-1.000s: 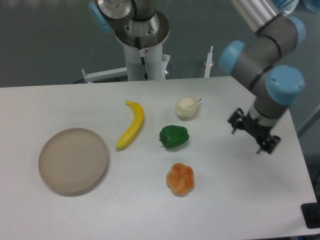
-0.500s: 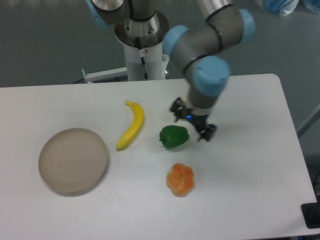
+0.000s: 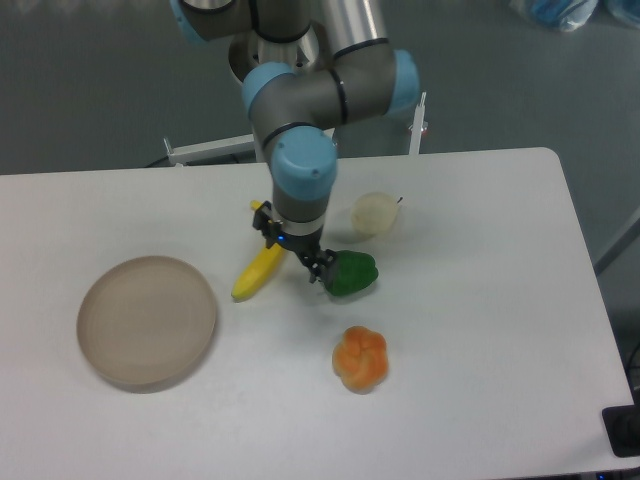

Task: Pick up the banana from the table
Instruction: 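Lower the gripper onto the banana and close the fingers around it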

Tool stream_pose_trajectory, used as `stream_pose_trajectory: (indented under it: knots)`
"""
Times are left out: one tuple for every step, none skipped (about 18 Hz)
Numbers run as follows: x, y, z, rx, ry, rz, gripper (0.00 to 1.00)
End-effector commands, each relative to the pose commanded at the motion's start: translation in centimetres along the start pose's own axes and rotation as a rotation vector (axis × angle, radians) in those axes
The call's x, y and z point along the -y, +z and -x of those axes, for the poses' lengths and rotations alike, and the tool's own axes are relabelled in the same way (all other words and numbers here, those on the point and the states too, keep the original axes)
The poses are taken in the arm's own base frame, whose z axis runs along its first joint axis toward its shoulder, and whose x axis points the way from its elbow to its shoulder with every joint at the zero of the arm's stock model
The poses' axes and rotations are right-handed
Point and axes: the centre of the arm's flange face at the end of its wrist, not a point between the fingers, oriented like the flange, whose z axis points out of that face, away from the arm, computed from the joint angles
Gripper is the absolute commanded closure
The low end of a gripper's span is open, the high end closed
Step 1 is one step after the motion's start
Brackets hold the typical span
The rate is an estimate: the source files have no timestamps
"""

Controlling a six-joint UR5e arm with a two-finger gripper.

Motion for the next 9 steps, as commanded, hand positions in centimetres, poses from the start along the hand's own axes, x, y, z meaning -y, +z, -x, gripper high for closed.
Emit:
stream_pose_trajectory:
  knots:
    - [0.2, 0.5, -0.4, 0.0, -0.015, 0.003, 0.0]
    - [0.4, 1.0, -0.8, 0.007, -0.038, 0.005, 0.0]
    - [0.8, 1.4, -1.1, 0.014, -0.067, 0.001, 0.0]
    - [1.0, 1.7, -1.2, 0.017, -0.091, 0.0, 0.0]
    - [1.1, 2.2, -1.2, 0.014, -0.104, 0.004, 0.0]
    - [1.1, 2.8, -1.1, 0.007, -0.106, 0.012, 0.0]
    - [1.4, 3.5, -1.5, 0.0, -0.095, 0.023, 0.0]
    - [1.5, 3.5, -1.7, 0.006, -0.082, 0.03, 0.02]
    - [1.5, 3.6, -1.8, 0.005, -0.078, 0.033, 0.09]
